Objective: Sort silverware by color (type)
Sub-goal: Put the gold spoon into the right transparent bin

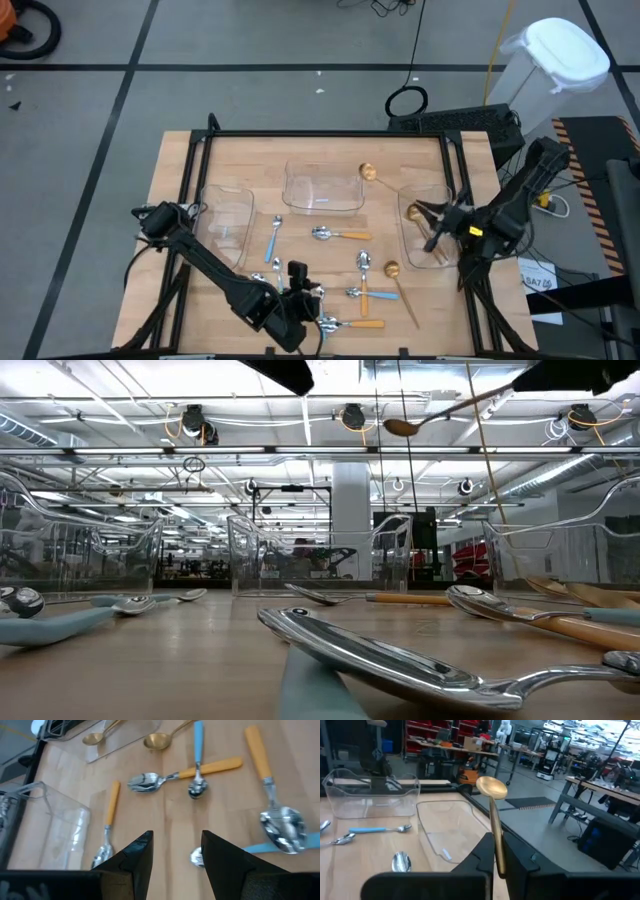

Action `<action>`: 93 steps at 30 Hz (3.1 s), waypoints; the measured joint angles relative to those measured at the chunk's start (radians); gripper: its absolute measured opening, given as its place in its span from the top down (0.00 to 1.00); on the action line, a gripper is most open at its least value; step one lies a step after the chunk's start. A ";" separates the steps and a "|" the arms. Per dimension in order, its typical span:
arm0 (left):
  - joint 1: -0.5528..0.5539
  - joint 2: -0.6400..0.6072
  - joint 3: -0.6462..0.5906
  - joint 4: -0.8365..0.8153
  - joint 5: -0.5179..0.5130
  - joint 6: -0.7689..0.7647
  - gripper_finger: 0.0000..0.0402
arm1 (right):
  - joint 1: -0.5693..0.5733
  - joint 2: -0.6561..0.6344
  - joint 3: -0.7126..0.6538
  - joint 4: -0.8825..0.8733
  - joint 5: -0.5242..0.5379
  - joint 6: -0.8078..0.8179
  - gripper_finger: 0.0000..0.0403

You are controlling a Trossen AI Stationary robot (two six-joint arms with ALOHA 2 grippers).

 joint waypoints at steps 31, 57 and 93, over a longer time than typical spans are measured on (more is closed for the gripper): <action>0.036 0.000 0.000 -0.097 0.091 -0.033 0.59 | -0.523 0.068 -0.061 0.692 -0.267 -0.754 0.97; -0.011 0.000 0.000 -0.098 0.086 -0.062 0.59 | -0.303 0.090 0.361 -0.617 -0.751 0.354 0.97; -0.010 0.000 0.000 -0.089 0.085 -0.060 0.59 | -0.252 0.038 0.668 -0.822 -0.985 0.053 0.97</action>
